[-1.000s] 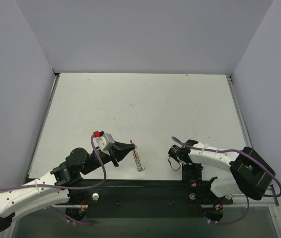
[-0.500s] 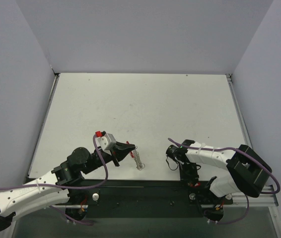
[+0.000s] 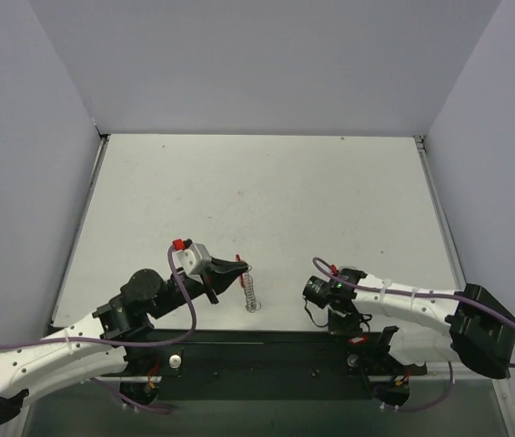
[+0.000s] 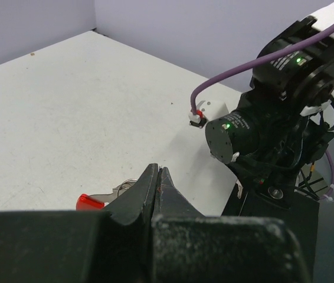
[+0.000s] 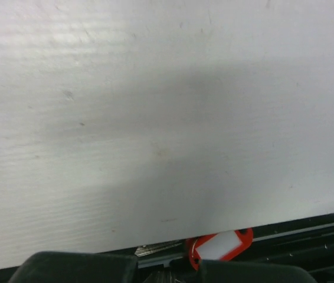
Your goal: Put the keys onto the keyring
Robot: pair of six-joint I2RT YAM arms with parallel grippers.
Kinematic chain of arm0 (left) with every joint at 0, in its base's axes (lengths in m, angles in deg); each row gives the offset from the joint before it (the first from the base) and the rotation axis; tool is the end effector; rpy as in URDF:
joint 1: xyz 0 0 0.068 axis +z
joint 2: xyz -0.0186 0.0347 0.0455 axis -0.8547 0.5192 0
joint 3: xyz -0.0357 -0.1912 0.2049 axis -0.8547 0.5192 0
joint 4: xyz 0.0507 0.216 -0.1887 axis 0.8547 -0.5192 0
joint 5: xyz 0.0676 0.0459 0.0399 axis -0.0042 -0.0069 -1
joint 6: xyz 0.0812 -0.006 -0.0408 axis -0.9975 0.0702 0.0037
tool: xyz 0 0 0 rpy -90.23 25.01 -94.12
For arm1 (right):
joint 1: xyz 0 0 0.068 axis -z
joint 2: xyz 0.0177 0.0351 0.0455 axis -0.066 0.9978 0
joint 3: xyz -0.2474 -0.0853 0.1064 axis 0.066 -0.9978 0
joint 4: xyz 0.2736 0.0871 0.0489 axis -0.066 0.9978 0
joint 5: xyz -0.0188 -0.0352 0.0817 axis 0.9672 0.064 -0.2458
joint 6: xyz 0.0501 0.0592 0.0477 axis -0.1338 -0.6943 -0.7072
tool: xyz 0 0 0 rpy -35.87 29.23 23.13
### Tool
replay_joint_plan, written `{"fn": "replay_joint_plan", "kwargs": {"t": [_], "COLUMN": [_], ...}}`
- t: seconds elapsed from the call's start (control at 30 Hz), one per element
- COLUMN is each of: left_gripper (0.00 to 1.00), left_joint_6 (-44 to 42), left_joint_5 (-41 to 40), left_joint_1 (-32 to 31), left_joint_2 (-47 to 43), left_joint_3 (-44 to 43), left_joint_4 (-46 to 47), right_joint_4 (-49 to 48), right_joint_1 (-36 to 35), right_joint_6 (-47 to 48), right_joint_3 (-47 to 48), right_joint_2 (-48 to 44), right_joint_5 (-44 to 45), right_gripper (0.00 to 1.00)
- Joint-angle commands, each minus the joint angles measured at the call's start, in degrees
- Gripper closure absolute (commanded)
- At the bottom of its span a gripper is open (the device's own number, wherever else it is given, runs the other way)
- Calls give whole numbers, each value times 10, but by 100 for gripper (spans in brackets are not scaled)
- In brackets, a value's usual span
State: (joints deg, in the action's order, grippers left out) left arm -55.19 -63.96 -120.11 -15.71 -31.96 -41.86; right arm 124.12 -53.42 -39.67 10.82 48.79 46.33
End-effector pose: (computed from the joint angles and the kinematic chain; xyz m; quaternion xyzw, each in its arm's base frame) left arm 0.1097 -0.1974 0.3048 0.2881 0.6086 -0.4223 0.6068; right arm 0.1086 0.1602 0.0855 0.0515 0.9978 0.0140 0.0401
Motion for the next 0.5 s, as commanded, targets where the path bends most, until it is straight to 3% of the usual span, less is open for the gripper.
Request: {"fn": "replay_joint_plan", "kwargs": {"t": [0.0,0.13,0.2,0.27,0.3,0.33,0.37,0.4,0.43,0.47], "left_gripper": [100,100,100,100,100,100,100,100,100,100], "left_joint_6": [-8,-2,-2,-4,-4,-3,-3,-3,-2,-2], "left_joint_5": [4,5,5,9,8,9,8,10,12,12], "left_joint_1": [4,4,3,4,4,3,3,4,4,4], "left_joint_2": [0,1,4,6,5,5,8,10,11,19], "left_joint_3": [-35,-33,-35,-39,-39,-38,-38,-37,-35,-34], "left_joint_4": [16,22,24,18,18,22,25,28,36,39], "right_joint_4": [20,-24,-73,-180,-224,-357,-433,-529,-694,-750], "right_joint_1": [-15,-16,-14,-12,-9,6,20,38,80,101], "right_joint_6": [7,102,201,305,361,435,505,670,728,753], "right_joint_3": [59,168,164,91,44,-5,-114,-172,-224,-311], "right_joint_2": [-70,-125,-188,-288,-328,-369,-448,-487,-521,-585], "right_joint_5": [81,239,367,470,569,599,616,580,539,496], "right_gripper": [100,100,93,60,52,36,23,10,2,0]}}
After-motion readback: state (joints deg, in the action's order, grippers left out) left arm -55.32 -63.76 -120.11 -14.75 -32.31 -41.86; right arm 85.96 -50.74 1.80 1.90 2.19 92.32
